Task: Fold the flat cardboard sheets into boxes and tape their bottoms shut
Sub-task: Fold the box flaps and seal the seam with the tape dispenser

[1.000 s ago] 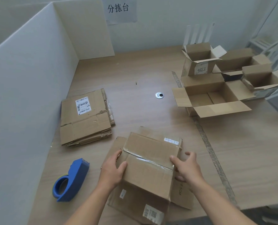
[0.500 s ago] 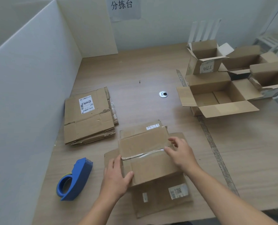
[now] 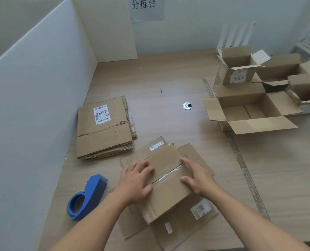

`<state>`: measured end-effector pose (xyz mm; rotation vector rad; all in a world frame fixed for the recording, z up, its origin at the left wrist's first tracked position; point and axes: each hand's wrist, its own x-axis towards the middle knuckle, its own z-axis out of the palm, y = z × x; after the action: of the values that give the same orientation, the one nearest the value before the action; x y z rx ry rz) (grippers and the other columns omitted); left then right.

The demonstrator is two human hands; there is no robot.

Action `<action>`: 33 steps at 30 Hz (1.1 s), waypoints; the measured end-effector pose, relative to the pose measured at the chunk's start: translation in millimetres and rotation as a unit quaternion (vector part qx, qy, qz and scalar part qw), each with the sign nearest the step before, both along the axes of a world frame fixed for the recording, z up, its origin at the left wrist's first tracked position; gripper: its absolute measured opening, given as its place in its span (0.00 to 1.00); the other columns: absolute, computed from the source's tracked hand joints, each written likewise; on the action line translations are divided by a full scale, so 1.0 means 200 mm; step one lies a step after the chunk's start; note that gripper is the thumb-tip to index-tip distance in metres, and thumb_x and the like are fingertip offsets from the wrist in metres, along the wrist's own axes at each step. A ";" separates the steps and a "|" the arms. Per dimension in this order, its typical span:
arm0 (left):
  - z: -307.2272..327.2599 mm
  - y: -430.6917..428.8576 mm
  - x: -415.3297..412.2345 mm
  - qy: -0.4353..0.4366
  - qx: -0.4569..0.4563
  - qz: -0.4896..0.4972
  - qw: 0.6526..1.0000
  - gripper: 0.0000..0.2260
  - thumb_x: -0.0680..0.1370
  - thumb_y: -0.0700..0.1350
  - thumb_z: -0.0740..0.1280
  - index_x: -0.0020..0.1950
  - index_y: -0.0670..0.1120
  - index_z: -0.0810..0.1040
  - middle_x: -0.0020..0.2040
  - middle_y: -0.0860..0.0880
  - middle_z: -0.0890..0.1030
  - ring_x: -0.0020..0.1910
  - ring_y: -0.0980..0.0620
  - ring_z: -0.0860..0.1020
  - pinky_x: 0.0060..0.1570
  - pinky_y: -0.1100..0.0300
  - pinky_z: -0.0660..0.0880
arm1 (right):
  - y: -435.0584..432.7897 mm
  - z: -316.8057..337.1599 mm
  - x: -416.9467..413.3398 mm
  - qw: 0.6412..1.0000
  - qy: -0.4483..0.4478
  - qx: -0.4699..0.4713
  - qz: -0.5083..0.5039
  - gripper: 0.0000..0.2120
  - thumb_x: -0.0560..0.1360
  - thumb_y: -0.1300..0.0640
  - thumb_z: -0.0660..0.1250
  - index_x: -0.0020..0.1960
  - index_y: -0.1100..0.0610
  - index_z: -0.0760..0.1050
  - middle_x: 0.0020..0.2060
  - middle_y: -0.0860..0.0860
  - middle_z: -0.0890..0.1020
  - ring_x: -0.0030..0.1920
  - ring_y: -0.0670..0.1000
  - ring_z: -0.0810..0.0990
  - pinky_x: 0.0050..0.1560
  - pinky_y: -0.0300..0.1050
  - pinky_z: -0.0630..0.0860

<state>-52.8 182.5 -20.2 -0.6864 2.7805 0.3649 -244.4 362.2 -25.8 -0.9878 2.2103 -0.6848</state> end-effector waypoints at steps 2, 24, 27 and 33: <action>-0.01 -0.02 0.03 -0.018 0.020 0.025 0.999 0.28 0.77 0.64 0.60 0.76 0.64 0.59 0.79 0.57 0.52 0.79 0.49 0.47 0.74 0.47 0.53 | -0.04 -0.01 0.00 1.000 0.018 -0.005 -0.006 0.32 0.76 0.51 0.70 0.76 0.42 0.60 0.73 0.45 0.69 0.72 0.50 0.67 0.68 0.43 0.64; -0.05 0.23 0.01 0.044 0.081 0.170 0.981 0.29 0.79 0.63 0.60 0.78 0.59 0.57 0.79 0.52 0.49 0.75 0.46 0.57 0.74 0.47 0.62 | 0.09 -0.11 0.22 0.994 -0.021 -0.073 -0.081 0.33 0.74 0.46 0.73 0.75 0.48 0.66 0.79 0.49 0.52 0.77 0.47 0.56 0.74 0.38 0.55; -0.07 0.30 0.05 0.045 0.055 0.134 0.988 0.24 0.81 0.61 0.57 0.77 0.62 0.58 0.80 0.52 0.48 0.73 0.46 0.57 0.72 0.49 0.61 | 0.08 -0.13 0.21 0.997 0.032 -0.068 -0.027 0.32 0.75 0.49 0.72 0.76 0.42 0.64 0.79 0.46 0.42 0.79 0.47 0.48 0.76 0.51 0.58; -0.09 0.32 0.11 0.057 0.075 0.099 0.991 0.21 0.84 0.54 0.56 0.75 0.69 0.60 0.82 0.53 0.47 0.73 0.44 0.56 0.74 0.50 0.61 | 0.03 -0.17 0.20 0.982 0.126 -0.136 0.030 0.18 0.78 0.58 0.68 0.66 0.44 0.77 0.77 0.43 0.49 0.77 0.48 0.45 0.73 0.45 0.55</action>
<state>-30.8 246.6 -38.5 -0.9342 2.7607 0.6651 -204.6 367.6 -59.0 -1.3364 2.3314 -0.8951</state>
